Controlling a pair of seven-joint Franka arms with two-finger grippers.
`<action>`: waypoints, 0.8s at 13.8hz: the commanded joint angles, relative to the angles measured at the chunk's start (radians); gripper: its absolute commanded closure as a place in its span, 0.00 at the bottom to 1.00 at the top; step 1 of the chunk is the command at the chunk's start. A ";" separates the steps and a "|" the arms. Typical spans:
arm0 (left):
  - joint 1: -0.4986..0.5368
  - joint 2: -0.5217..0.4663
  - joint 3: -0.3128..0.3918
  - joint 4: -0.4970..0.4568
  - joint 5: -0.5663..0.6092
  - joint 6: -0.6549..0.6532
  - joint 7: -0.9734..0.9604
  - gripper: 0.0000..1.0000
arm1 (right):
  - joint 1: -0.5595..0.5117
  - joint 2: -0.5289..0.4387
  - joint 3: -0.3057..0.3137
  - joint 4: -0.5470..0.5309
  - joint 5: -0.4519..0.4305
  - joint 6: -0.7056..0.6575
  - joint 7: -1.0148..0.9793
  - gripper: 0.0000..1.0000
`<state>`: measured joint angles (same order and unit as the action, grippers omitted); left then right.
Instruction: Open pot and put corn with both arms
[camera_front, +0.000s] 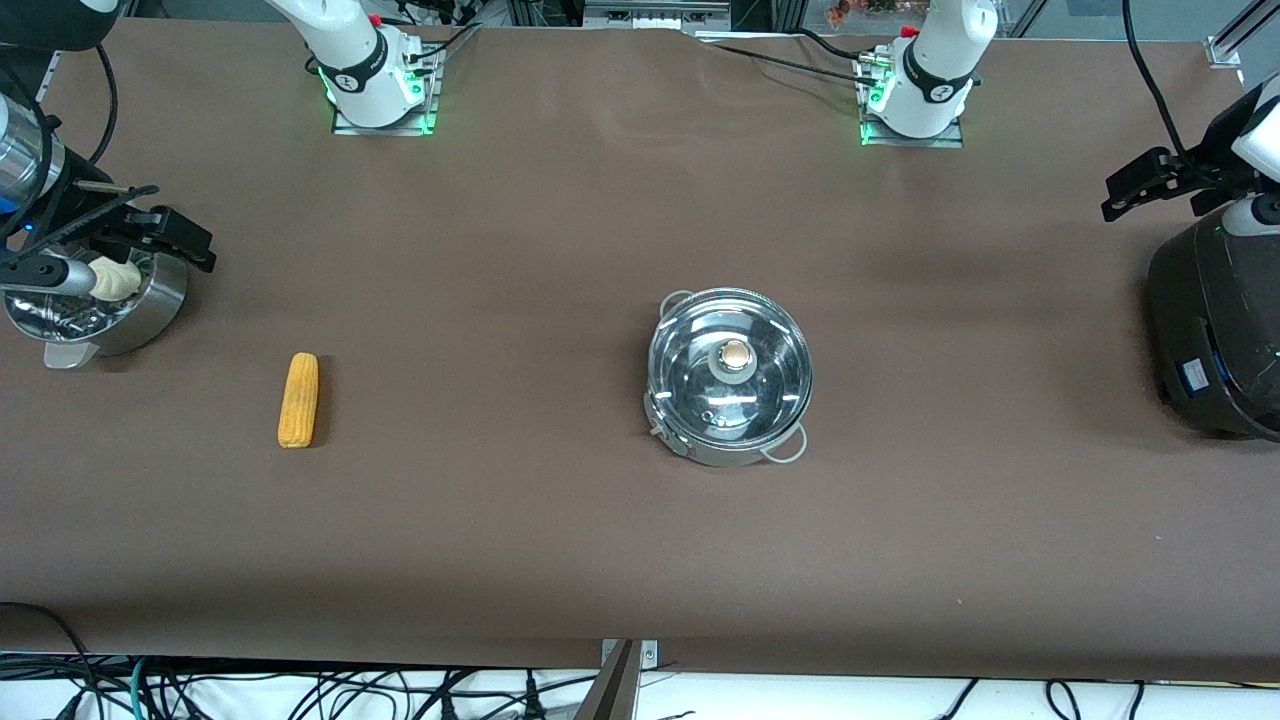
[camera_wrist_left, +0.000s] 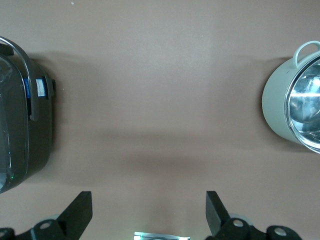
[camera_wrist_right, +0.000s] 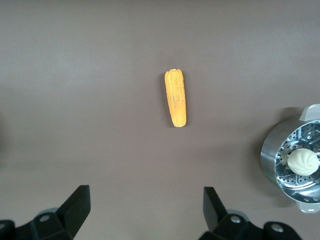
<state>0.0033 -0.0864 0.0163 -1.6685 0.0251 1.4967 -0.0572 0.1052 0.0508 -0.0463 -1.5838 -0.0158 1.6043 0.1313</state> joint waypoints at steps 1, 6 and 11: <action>0.009 0.014 -0.004 0.032 -0.017 -0.026 0.022 0.00 | -0.022 0.032 -0.004 0.027 0.014 -0.007 -0.103 0.00; 0.009 0.016 -0.004 0.032 -0.017 -0.026 0.020 0.00 | -0.032 0.073 -0.004 0.027 0.007 -0.006 -0.144 0.00; 0.007 0.016 -0.006 0.033 -0.019 -0.026 0.020 0.00 | -0.064 0.199 -0.004 0.027 0.014 0.044 -0.128 0.00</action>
<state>0.0032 -0.0840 0.0145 -1.6682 0.0251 1.4927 -0.0565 0.0595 0.1816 -0.0545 -1.5838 -0.0158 1.6177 0.0066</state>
